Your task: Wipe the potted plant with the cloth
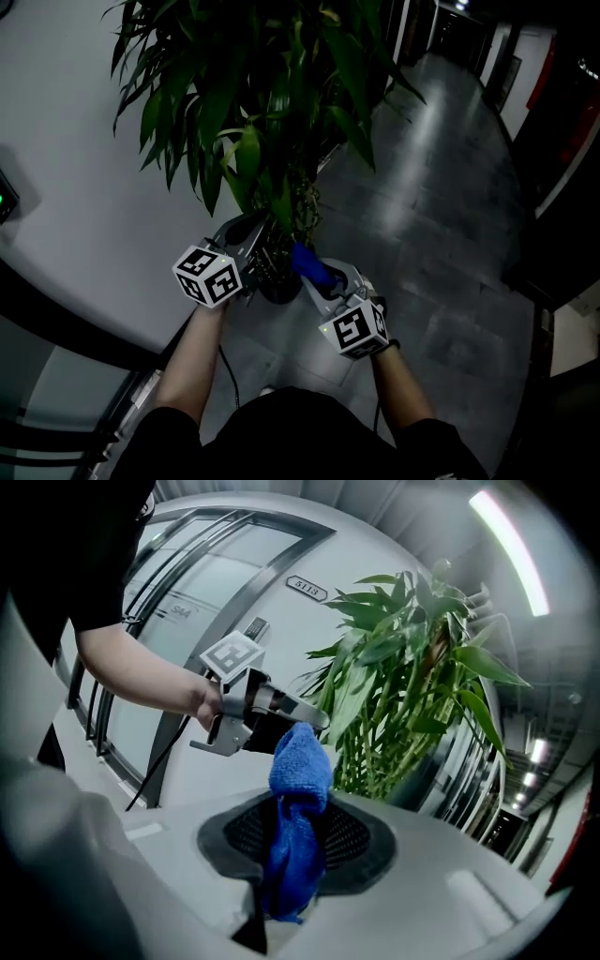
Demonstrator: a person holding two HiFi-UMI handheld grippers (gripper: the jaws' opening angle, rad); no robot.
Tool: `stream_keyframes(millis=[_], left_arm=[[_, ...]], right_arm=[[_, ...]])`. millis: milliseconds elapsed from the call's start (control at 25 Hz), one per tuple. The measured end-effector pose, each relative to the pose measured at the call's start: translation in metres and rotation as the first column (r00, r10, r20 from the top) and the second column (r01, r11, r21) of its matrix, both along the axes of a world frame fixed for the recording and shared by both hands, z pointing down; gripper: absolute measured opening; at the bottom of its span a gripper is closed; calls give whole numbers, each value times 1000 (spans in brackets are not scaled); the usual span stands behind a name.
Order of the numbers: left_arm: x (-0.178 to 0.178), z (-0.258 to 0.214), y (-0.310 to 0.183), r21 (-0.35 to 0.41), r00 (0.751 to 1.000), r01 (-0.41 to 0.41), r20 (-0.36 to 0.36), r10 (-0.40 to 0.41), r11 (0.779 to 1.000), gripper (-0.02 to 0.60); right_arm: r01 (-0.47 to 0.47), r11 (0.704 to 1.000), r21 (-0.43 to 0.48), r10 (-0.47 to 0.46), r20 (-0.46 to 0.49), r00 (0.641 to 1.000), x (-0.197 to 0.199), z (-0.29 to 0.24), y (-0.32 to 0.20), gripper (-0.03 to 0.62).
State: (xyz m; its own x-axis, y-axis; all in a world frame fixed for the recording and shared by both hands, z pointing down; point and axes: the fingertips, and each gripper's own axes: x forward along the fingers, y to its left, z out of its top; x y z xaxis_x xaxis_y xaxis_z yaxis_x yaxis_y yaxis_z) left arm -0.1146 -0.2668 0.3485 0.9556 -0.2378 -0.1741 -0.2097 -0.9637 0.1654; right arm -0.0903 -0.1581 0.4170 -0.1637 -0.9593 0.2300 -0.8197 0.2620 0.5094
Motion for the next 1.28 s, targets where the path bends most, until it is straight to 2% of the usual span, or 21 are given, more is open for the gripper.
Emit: stream_keyframes(millis=[120,200,360,520,600,760,880,960,1120,1280], left_arm=[[-5,16,5,130,994,49,88,-60,990,6],[-9,24,9,169,990,65,111,-85,983,6],[-16,40,13,140,990,71,111,-87,988,6],[-26,53,10,74,990,122,55,-126,990,6],[-20,63,13,62,992,114,44,-117,992,6],[4,81,26,81,993,87,74,-93,993,6],[20,88,27,88,987,130,81,-137,988,6],[35,94,27,86,975,198,81,-205,976,6],[83,102,40,55,930,350,99,-354,935,6],[127,100,60,48,894,432,109,-435,900,6]], right_arm=[[-59,998,2,59,31,998,16,8,7,106],[-109,994,4,109,51,993,28,13,8,106],[-179,983,29,176,97,980,41,16,10,106],[-233,972,14,229,146,962,46,17,21,106],[-255,967,5,251,159,955,53,21,27,106],[-294,956,22,284,194,939,82,21,34,106],[-261,964,51,246,200,948,106,19,38,106],[-211,975,73,194,190,962,128,19,46,106],[-99,991,94,82,172,982,195,16,72,106],[-27,997,78,15,158,987,260,10,78,106]])
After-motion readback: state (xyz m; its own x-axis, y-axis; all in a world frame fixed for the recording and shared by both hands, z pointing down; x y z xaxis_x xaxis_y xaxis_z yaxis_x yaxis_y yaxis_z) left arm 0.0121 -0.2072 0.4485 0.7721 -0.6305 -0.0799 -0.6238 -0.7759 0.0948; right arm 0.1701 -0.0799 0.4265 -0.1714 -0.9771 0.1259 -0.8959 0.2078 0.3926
